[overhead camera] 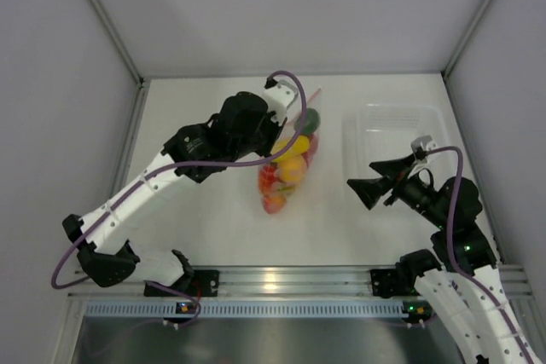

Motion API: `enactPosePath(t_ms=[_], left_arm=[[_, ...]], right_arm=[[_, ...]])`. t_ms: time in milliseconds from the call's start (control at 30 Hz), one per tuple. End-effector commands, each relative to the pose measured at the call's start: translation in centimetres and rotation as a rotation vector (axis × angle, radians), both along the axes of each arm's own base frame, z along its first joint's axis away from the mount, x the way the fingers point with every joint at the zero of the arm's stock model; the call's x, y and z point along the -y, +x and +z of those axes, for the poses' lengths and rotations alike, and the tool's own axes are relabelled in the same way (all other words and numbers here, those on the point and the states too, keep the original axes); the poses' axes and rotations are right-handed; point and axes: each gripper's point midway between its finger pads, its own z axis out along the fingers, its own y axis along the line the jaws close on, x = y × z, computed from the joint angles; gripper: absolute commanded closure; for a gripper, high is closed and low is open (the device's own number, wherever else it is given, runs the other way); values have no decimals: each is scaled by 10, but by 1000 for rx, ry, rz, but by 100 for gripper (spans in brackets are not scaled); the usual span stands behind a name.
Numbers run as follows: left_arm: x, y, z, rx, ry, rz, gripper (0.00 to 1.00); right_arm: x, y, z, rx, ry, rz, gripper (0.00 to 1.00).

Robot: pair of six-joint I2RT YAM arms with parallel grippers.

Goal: Open the zip-top bag and remove the fake food
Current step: Pick up the zipper food storage bag at the center of the board.

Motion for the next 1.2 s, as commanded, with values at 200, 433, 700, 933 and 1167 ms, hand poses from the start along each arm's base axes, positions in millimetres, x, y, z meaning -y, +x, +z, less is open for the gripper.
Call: enactPosePath(t_ms=[200, 433, 700, 933, 1167], left_arm=[[31, -61, 56, -55, -264, -435, 100], [28, -109, 81, -67, -357, -643, 100], [21, -120, 90, -25, -365, -687, 100], [10, -130, 111, 42, -387, -705, 100], [8, -135, 118, 48, -407, -716, 100]], right_arm=[[-19, -24, 51, 217, 36, 184, 1], [-15, -39, 42, 191, 22, 191, 5], [-6, -52, 42, 254, 34, 146, 12], [-6, -81, 60, 431, 37, 211, 12], [-5, -101, 52, 444, 56, 242, 14]])
